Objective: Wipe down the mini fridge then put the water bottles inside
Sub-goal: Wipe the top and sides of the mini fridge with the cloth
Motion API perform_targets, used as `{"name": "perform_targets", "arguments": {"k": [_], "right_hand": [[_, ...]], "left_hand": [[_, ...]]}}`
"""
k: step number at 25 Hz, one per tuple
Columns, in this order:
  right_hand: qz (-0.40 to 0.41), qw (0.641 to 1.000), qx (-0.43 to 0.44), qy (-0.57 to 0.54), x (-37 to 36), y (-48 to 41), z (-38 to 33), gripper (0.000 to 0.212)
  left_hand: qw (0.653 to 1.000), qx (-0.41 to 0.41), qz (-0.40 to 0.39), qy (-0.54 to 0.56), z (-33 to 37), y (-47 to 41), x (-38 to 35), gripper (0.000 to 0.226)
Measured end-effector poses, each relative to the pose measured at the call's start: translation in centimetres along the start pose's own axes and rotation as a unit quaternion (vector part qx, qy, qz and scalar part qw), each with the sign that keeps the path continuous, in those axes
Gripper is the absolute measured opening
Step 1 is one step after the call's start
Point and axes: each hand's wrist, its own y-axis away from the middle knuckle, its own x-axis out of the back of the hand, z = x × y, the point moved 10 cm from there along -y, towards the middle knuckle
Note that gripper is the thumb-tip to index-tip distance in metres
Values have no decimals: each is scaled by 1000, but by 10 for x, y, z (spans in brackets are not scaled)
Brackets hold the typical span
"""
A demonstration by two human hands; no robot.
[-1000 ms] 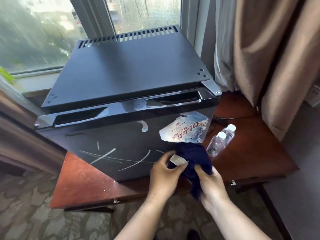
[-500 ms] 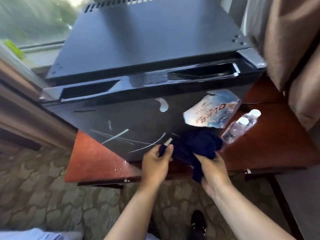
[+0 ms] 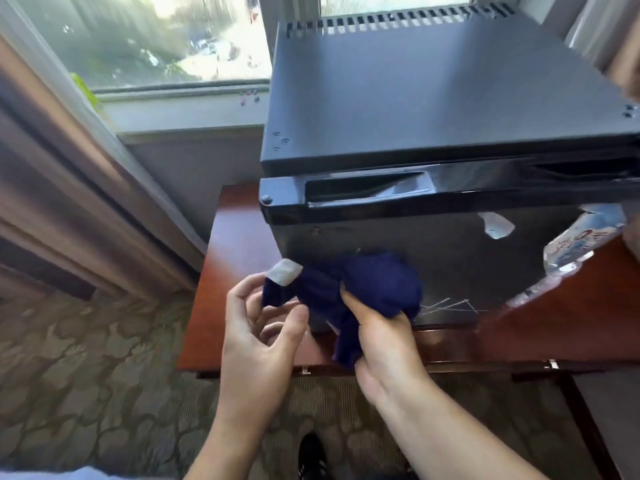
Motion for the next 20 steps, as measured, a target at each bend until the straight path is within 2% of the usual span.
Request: {"name": "perform_targets", "arguments": {"k": [2, 5, 7, 9, 11, 13, 15, 17, 18, 20], "right_hand": [[-47, 999, 0, 26, -36, 18, -2, 37], [-117, 992, 35, 33, -69, 33, -9, 33], [-125, 990, 48, 39, -72, 35, -17, 34], [-130, 990, 27, 36, -65, 31, -15, 41], [-133, 991, -16, 14, -55, 24, -5, 47], [-104, 993, -54, 7, -34, 11, 11, 52], [-56, 995, -73, 32, -9, -6, 29, 49], [-20, 993, -83, 76, 14, -24, 44, 36], [-6, 991, -89, 104, 23, -31, 50, 31], [-2, 984, -102, 149, 40, -42, 60, 27]], "left_hand": [[1000, -21, -21, -7, 14, -1, 7, 47], [998, -50, -43, -12, 27, -3, 12, 42], [997, -60, -54, -1, 32, -5, 9, 50], [997, -54, -53, 0, 28, -9, 3, 56], [998, -43, -50, -14, 12, -12, -5, 44], [998, -19, -61, -30, -15, -12, -16, 38], [997, 49, -59, -13, -58, -5, -27, 36], [984, 169, -41, 32, -108, 10, -42, 37], [967, 242, -36, 71, -132, 20, -54, 38], [908, 365, -43, 199, -164, 41, -81, 35]]}}
